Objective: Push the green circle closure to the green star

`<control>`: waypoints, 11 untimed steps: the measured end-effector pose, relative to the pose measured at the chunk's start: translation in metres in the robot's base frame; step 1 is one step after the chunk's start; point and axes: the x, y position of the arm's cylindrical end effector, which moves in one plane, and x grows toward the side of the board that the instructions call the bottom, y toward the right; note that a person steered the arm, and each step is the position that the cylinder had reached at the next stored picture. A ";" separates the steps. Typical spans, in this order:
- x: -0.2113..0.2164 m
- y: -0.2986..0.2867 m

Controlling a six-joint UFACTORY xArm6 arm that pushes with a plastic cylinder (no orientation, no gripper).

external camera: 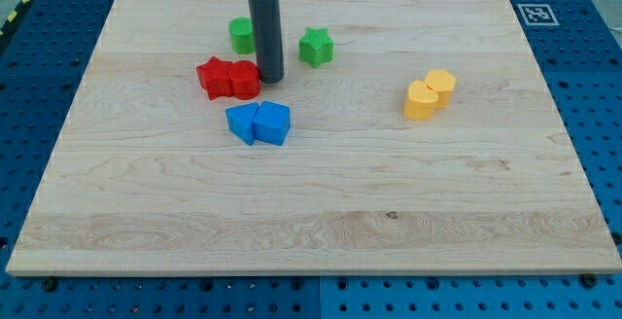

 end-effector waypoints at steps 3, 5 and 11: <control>-0.050 -0.083; -0.110 -0.110; -0.087 -0.034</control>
